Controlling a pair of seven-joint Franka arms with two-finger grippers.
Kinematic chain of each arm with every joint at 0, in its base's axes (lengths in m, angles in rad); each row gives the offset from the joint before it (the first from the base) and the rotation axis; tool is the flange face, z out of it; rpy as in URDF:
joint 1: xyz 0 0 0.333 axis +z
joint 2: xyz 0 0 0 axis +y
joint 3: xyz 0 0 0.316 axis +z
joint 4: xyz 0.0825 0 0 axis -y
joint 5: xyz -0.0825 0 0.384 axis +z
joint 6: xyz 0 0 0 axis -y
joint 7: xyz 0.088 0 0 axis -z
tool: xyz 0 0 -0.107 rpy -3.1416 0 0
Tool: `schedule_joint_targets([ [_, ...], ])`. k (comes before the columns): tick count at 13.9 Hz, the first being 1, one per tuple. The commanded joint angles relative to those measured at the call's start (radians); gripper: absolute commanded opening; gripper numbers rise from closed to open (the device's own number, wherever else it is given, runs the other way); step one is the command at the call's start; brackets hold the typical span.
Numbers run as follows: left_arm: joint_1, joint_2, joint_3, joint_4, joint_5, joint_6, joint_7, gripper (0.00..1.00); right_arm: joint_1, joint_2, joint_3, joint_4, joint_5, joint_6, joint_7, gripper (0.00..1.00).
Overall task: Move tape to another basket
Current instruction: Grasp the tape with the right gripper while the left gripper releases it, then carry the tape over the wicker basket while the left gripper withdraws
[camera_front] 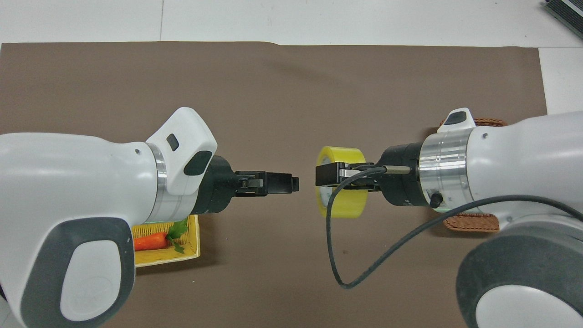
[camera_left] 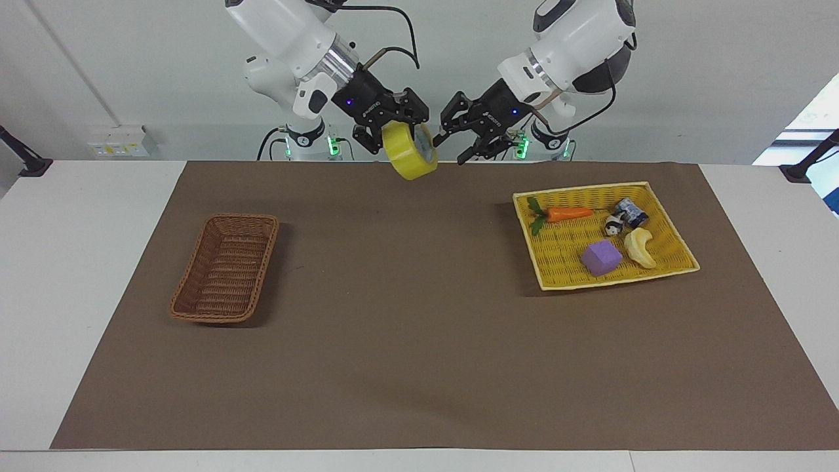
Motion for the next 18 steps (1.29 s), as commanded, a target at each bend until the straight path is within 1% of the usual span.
schedule_joint_targets([
  [1, -0.005, -0.038, 0.024, -0.014, -0.017, -0.022, -0.053, 1.0, -0.037, -0.011, 0.008, -0.01, -0.052, 0.012, 0.005, 0.0],
  [4, 0.027, -0.041, 0.024, -0.008, 0.001, -0.057, -0.076, 1.0, -0.117, -0.011, 0.008, -0.027, -0.095, 0.001, 0.003, 0.0],
  [5, 0.048, -0.039, 0.025, -0.008, 0.029, -0.087, -0.074, 1.0, -0.145, -0.01, 0.008, -0.038, -0.121, -0.014, -0.017, 0.0],
  [6, 0.079, -0.039, 0.024, -0.004, 0.085, -0.123, -0.073, 1.0, -0.163, -0.005, 0.008, -0.055, -0.162, -0.022, -0.037, 0.0],
  [8, 0.097, -0.039, 0.025, -0.001, 0.188, -0.187, -0.074, 1.0, -0.209, 0.008, 0.008, -0.082, -0.268, -0.026, -0.052, 0.0],
  [9, 0.126, -0.039, 0.028, 0.001, 0.234, -0.218, -0.074, 1.0, -0.231, 0.015, 0.008, -0.092, -0.315, -0.032, -0.076, 0.0],
  [12, 0.212, -0.039, 0.028, 0.004, 0.367, -0.284, -0.07, 1.0, -0.31, 0.07, 0.008, -0.098, -0.491, -0.037, -0.217, 0.0],
  [14, 0.238, -0.038, 0.03, 0.01, 0.469, -0.298, -0.068, 1.0, -0.337, 0.12, 0.008, -0.098, -0.623, -0.026, -0.306, 0.0],
  [16, 0.295, -0.027, 0.03, 0.03, 0.518, -0.315, -0.064, 1.0, -0.343, 0.159, 0.008, -0.098, -0.745, -0.017, -0.316, 0.0],
  [17, 0.316, -0.023, 0.03, 0.039, 0.536, -0.324, -0.063, 1.0, -0.344, 0.179, 0.008, -0.098, -0.795, -0.006, -0.317, 0.0],
  [18, 0.33, -0.016, 0.03, 0.059, 0.579, -0.341, -0.06, 1.0, -0.353, 0.195, 0.008, -0.099, -0.834, 0.016, -0.325, 0.0],
])
